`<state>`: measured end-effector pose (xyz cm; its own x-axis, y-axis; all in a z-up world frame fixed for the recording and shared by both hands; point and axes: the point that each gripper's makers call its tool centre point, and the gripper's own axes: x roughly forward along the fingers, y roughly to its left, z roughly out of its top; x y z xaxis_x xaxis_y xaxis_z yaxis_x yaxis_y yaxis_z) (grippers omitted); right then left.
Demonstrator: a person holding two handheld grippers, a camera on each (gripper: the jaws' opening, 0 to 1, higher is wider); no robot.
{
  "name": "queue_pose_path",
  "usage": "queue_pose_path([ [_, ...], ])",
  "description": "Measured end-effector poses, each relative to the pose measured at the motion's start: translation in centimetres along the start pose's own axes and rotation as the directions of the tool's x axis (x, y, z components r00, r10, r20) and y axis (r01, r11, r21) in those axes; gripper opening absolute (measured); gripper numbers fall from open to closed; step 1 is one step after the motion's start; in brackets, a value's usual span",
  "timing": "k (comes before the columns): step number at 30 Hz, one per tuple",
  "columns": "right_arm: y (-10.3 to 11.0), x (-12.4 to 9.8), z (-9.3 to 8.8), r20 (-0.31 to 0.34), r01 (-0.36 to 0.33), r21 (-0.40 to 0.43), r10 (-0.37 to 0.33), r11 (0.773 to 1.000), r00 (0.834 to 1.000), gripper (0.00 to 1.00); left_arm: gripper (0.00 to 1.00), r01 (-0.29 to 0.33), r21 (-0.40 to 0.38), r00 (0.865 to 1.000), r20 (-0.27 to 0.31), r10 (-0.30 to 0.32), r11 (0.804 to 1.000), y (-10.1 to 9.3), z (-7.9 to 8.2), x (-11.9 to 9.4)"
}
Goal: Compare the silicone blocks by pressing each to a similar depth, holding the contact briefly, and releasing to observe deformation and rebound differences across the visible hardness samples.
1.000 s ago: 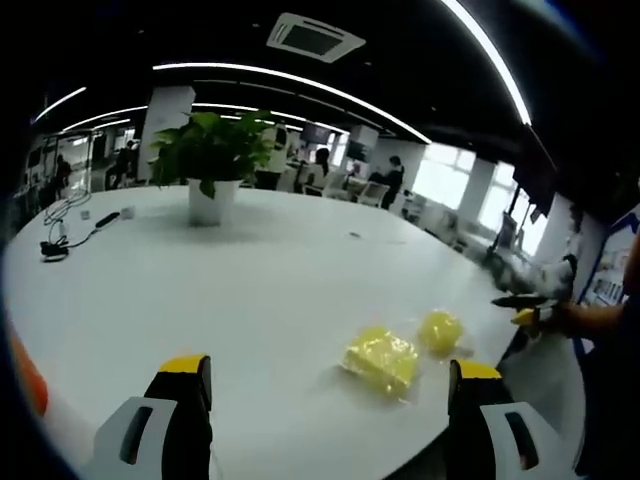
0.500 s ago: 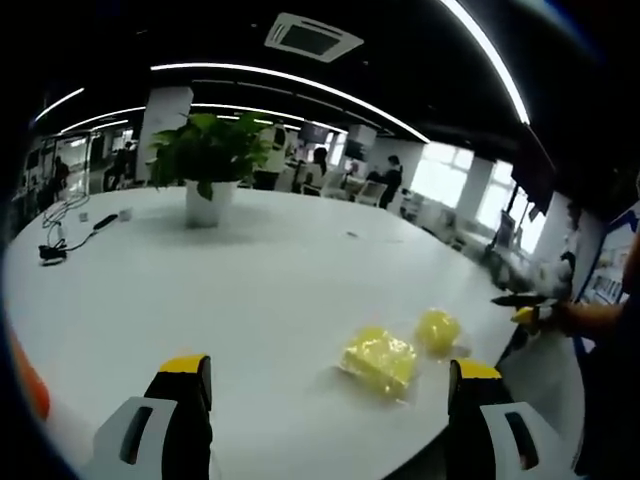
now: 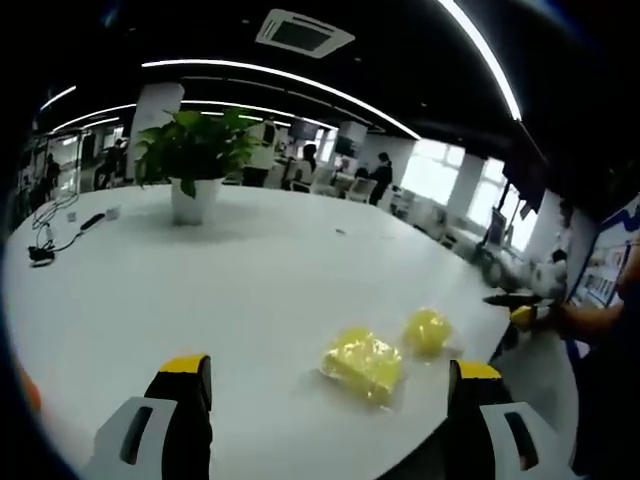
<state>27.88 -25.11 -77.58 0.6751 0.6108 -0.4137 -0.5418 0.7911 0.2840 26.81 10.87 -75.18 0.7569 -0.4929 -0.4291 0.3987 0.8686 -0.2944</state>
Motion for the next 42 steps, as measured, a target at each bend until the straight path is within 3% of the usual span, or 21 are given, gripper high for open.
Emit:
queue_pose_path([
  [7,0.2,0.0,-0.1,-0.005,-0.001,0.000,0.001,1.000,1.000,0.96,0.97,0.003,-0.043,1.000,-0.030,-0.004,0.999,0.1,-0.5,1.8],
  [9,0.1,-0.1,-0.1,-0.005,0.000,0.004,0.000,1.000,1.000,0.96,0.96,0.012,-0.096,1.000,-0.027,-0.015,0.995,0.1,-0.8,2.6],
  [14,0.3,-0.3,-0.3,-0.006,0.000,0.005,0.000,1.000,1.000,0.96,0.87,0.025,-0.280,0.999,-0.016,-0.030,0.960,1.1,-2.0,4.9],
  [16,0.3,-0.4,-0.2,-0.006,0.002,0.004,-0.002,1.000,1.000,0.96,0.74,0.023,-0.314,0.999,-0.015,-0.029,0.949,1.3,-2.2,5.3],
  [18,0.2,-0.6,-0.1,0.004,0.007,0.013,-0.007,1.000,1.000,0.96,0.72,0.032,-0.338,0.998,-0.034,-0.046,0.940,1.5,-3.1,6.2],
  [20,0.4,-0.6,-0.1,0.003,0.007,0.012,-0.007,1.000,1.000,0.96,0.68,0.047,-0.402,0.996,-0.056,-0.076,0.915,1.3,-4.0,6.8],
  [21,0.4,-0.6,-0.2,0.002,0.008,0.010,-0.008,1.000,1.000,0.96,0.65,0.053,-0.407,0.996,-0.049,-0.080,0.912,1.4,-4.0,7.1],
  [23,0.6,-0.7,-0.3,-0.002,0.007,0.010,-0.007,1.000,1.000,0.96,0.54,0.070,-0.484,0.994,-0.041,-0.102,0.873,1.2,-4.5,7.7],
  [26,0.6,-0.7,-0.7,-0.015,0.007,0.008,-0.007,1.000,1.000,0.96,0.39,0.086,-0.597,0.992,-0.024,-0.125,0.798,1.3,-5.4,8.6],
  [27,0.6,-0.7,-0.8,-0.020,0.009,0.008,-0.009,1.000,1.000,0.96,0.34,0.092,-0.642,0.992,-0.007,-0.125,0.761,1.3,-5.5,8.8],
  [29,0.6,-0.7,-0.7,-0.018,0.010,0.006,-0.010,1.000,1.000,0.96,0.25,0.116,-0.681,0.990,0.019,-0.141,0.723,1.2,-5.6,9.1],
  [30,0.6,-0.7,-0.6,-0.015,0.012,0.008,-0.012,1.000,1.000,0.96,0.23,0.112,-0.692,0.989,0.009,-0.147,0.713,1.2,-5.9,9.2],
  [33,0.8,-0.8,-0.5,-0.007,0.012,0.013,-0.012,1.000,1.000,0.96,0.11,0.098,-0.681,0.988,-0.022,-0.155,0.725,0.9,-6.8,9.5],
  [34,0.9,-0.8,-0.7,-0.012,0.012,0.010,-0.012,1.000,1.000,0.96,0.10,0.119,-0.715,0.987,0.009,-0.161,0.689,0.8,-6.3,9.6],
  [35,0.9,-0.9,-0.9,-0.016,0.013,0.006,-0.013,1.000,1.000,0.96,0.06,0.131,-0.721,0.985,0.018,-0.172,0.680,0.5,-6.2,9.6],
  [36,0.9,-0.9,-1.0,-0.019,0.014,0.006,-0.014,1.000,1.000,0.96,0.03,0.162,-0.706,0.981,0.037,-0.193,0.690,0.2,-6.0,9.6],
  [37,0.8,-1.0,-1.1,-0.020,0.014,0.007,-0.014,1.000,1.000,0.96,0.03,0.139,-0.701,0.984,0.018,-0.178,0.700,0.3,-6.3,9.6],
  [39,0.8,-1.1,-1.3,-0.023,0.016,0.013,-0.016,1.000,1.000,0.96,0.00,0.145,-0.727,0.982,0.023,-0.188,0.672,0.1,-6.0,9.5],
  [42,0.5,-1.1,-1.5,-0.032,0.019,0.017,-0.019,1.000,0.999,0.96,0.00,0.167,-0.719,0.977,0.029,-0.211,0.675,-0.4,-5.6,9.4],
])
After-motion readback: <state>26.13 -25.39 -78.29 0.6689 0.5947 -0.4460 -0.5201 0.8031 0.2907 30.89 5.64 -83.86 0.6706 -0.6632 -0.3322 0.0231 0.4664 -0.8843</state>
